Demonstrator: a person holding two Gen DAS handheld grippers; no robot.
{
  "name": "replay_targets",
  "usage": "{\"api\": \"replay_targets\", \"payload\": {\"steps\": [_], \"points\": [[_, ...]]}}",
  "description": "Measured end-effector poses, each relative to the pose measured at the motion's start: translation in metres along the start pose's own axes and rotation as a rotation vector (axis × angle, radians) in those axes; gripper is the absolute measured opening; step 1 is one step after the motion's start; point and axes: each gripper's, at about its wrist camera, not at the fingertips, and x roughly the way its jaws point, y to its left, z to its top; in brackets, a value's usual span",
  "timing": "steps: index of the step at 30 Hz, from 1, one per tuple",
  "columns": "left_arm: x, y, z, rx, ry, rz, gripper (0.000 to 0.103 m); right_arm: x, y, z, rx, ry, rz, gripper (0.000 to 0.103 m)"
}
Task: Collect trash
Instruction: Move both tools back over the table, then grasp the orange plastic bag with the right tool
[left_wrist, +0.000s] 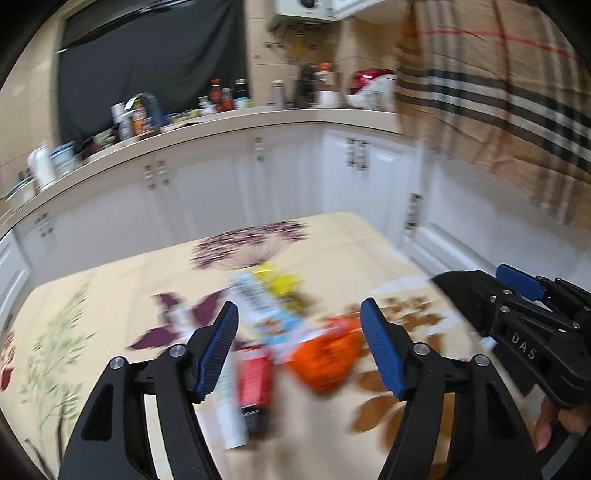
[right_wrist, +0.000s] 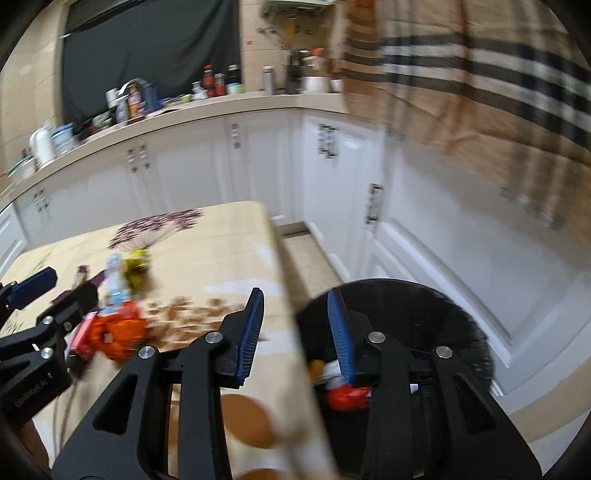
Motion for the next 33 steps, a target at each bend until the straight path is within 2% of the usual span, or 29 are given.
{"api": "replay_targets", "payload": {"steps": [4,7,11,13,18,27,29,31,33], "points": [[-0.009,0.042,-0.009,-0.047,0.010,0.085,0.068,0.003,0.035,0.000,-0.036,0.021,0.060,0.037],[-0.015,0.071,-0.016,-0.089,0.015,0.134,0.068,0.006,0.059,-0.001,-0.049,0.041,0.103,0.046],[-0.019,0.097,-0.027,-0.121,0.028,0.179,0.069,0.009,0.085,-0.002,-0.078,0.065,0.128,0.048],[-0.020,0.110,-0.032,-0.142,0.037,0.196,0.069,0.012,0.097,-0.003,-0.087,0.075,0.140,0.056],[-0.025,0.136,-0.044,-0.179,0.045,0.224,0.069,0.019,0.115,-0.004,-0.106,0.099,0.145,0.063],[-0.027,0.145,-0.052,-0.211,0.053,0.202,0.069,0.040,0.126,-0.012,-0.133,0.202,0.086,0.063],[-0.026,0.143,-0.052,-0.211,0.055,0.189,0.069,0.041,0.124,-0.013,-0.130,0.211,0.092,0.061],[-0.025,0.141,-0.052,-0.208,0.057,0.176,0.069,0.041,0.123,-0.014,-0.132,0.215,0.092,0.048],[-0.023,0.137,-0.051,-0.206,0.059,0.164,0.069,0.040,0.122,-0.015,-0.137,0.215,0.093,0.048]]}}
